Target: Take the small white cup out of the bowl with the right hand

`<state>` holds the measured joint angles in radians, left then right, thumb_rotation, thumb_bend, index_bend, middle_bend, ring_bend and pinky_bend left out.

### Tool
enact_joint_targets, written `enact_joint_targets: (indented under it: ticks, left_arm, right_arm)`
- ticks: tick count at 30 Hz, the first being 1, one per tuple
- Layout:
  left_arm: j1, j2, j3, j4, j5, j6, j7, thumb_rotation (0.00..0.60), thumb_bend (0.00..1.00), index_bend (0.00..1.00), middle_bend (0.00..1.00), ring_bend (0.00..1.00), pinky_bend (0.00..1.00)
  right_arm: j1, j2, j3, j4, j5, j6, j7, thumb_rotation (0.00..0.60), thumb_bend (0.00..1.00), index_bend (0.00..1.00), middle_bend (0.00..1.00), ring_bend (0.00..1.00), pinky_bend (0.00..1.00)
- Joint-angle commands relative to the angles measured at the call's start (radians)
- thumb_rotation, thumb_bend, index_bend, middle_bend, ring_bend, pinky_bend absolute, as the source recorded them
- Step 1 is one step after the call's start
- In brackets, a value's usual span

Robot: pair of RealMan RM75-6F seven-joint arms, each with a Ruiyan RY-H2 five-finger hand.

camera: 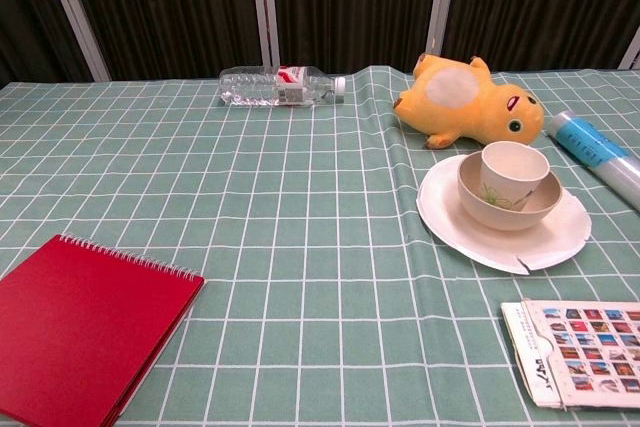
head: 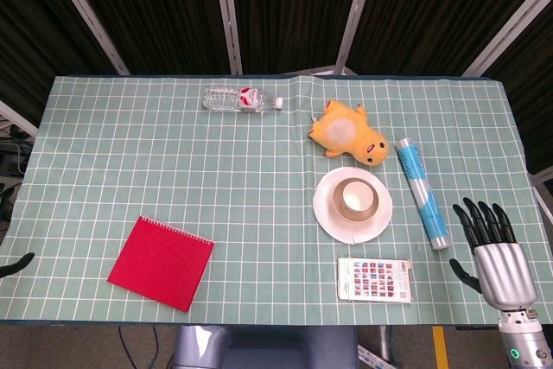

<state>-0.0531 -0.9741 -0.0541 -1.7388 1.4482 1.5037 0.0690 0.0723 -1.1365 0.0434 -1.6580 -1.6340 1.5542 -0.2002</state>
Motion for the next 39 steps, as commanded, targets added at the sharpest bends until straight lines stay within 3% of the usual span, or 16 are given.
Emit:
enact_joint_targets:
  ticks: [1,16,21,25,31,39]
  left_arm:
    - [0.000,0.000,0.000,0.000,0.001,0.000,0.000,0.600,0.00,0.00,0.00,0.00,0.00]
    - [-0.003,0.002,-0.006,0.010,-0.010,-0.005,-0.021,0.600,0.00,0.00,0.00,0.00,0.00]
    - [0.001,0.005,-0.008,0.009,-0.014,0.000,-0.028,0.600,0.00,0.00,0.00,0.00,0.00]
    - [0.003,0.009,-0.010,0.006,-0.012,0.006,-0.034,0.600,0.00,0.00,0.00,0.00,0.00]
    - [0.002,0.009,-0.008,0.009,-0.009,0.003,-0.038,0.600,0.00,0.00,0.00,0.00,0.00]
    - [0.003,0.012,-0.008,0.010,-0.007,0.003,-0.048,0.600,0.00,0.00,0.00,0.00,0.00]
  right_arm:
    - [0.000,0.000,0.000,0.000,0.000,0.000,0.000,0.600,0.13,0.00,0.00,0.00,0.00]
    - [0.014,-0.012,0.001,-0.010,-0.010,-0.017,-0.023,0.600,0.13,0.00,0.00,0.00,0.00]
    - [0.071,-0.052,0.023,-0.034,-0.027,-0.072,-0.046,0.600,0.14,0.01,0.00,0.00,0.00]
    - [0.130,-0.121,0.068,-0.038,-0.005,-0.123,-0.114,0.600,0.14,0.24,0.00,0.00,0.00]
    - [0.211,-0.226,0.128,-0.026,0.104,-0.225,-0.209,0.600,0.17,0.35,0.02,0.00,0.00]
    - [0.267,-0.303,0.147,0.018,0.215,-0.306,-0.253,0.600,0.20,0.43,0.06,0.00,0.00]
